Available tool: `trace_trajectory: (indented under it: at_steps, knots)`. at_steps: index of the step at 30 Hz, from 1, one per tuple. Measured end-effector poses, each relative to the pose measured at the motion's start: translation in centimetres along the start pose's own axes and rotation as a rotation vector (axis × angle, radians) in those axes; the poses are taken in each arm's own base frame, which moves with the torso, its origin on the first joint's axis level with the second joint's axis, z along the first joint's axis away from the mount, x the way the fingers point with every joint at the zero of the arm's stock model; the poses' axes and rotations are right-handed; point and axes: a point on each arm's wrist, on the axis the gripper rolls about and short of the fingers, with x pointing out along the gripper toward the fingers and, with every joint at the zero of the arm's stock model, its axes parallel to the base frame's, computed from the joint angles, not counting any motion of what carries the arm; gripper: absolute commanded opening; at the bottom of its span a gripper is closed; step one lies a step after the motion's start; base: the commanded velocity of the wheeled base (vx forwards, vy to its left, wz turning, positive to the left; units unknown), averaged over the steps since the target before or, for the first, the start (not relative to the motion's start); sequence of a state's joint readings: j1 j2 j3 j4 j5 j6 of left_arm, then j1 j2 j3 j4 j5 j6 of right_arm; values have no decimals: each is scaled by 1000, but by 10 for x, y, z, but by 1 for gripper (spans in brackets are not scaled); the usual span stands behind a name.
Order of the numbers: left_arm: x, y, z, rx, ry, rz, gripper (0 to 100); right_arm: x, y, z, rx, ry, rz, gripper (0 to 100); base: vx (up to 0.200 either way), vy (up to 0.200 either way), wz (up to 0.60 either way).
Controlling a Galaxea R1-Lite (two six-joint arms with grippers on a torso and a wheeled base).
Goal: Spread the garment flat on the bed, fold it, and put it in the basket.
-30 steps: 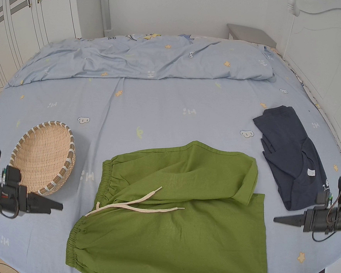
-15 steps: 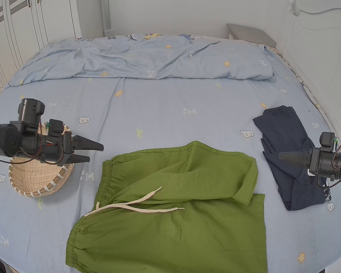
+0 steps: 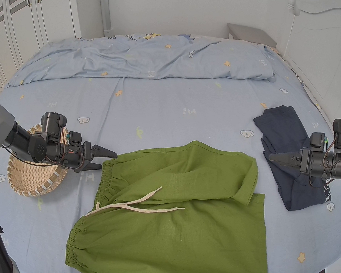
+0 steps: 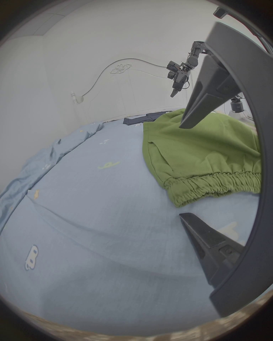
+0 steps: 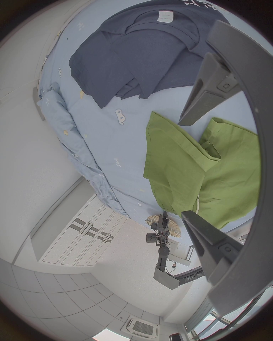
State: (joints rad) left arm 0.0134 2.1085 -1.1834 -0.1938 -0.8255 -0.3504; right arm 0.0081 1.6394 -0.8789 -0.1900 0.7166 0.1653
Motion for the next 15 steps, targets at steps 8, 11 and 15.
trace_trajectory:
  at_steps: [8,11,15]
  knots:
    - [9,5,3,11,1,-6,100,3,0,-2,2,8,-4,100,0,0,0]
    - [14,7,4,21,-5,-13,100,4,1,-3,1,10,-5,100,0,0,0]
    - [18,10,5,24,-5,-17,100,5,1,-3,0,13,-3,100,0,0,0]
